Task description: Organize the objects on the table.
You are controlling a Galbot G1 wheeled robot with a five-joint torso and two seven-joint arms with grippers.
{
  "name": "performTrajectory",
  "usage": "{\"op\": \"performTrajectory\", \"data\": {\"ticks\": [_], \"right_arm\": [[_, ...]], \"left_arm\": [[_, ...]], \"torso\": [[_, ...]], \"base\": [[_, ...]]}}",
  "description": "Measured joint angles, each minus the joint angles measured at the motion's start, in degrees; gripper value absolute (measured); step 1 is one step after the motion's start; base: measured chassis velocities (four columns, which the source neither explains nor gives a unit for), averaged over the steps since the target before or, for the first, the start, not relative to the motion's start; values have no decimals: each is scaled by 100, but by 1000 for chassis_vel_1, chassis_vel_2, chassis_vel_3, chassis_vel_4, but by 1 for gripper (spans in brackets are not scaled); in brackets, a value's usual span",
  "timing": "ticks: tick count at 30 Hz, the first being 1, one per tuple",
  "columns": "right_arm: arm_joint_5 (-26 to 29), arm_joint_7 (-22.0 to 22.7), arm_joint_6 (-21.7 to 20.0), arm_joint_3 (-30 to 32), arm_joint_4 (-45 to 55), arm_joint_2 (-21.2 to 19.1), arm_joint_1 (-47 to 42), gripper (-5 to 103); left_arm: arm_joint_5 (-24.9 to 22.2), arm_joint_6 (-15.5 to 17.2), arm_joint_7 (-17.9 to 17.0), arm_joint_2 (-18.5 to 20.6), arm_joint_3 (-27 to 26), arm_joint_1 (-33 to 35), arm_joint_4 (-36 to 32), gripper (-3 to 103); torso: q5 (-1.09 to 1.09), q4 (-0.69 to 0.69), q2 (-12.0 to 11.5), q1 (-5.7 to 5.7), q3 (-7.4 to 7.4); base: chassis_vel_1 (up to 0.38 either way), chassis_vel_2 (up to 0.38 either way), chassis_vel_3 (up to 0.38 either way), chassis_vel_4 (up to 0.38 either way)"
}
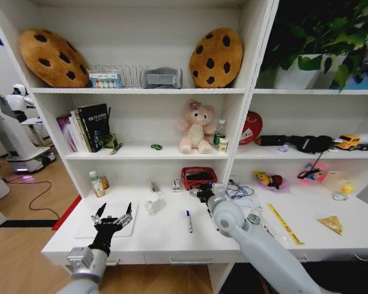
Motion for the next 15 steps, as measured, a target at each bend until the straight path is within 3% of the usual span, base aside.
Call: {"op": "performTrajectory", "data": {"ticks": [10,15], "right_arm": [[-295,78,-35,-47,-782,922,-332,103],[-273,176,-54,-224,-1172,1213,-93,94]], "left_arm": [[0,0,0,0,0,0,0,100],[0,0,0,0,0,0,0,100]], "torso": [[-2,1,0,0,0],[-2,2,-1,1,0]], "base": [[0,0,0,0],[0,0,0,0]]}}
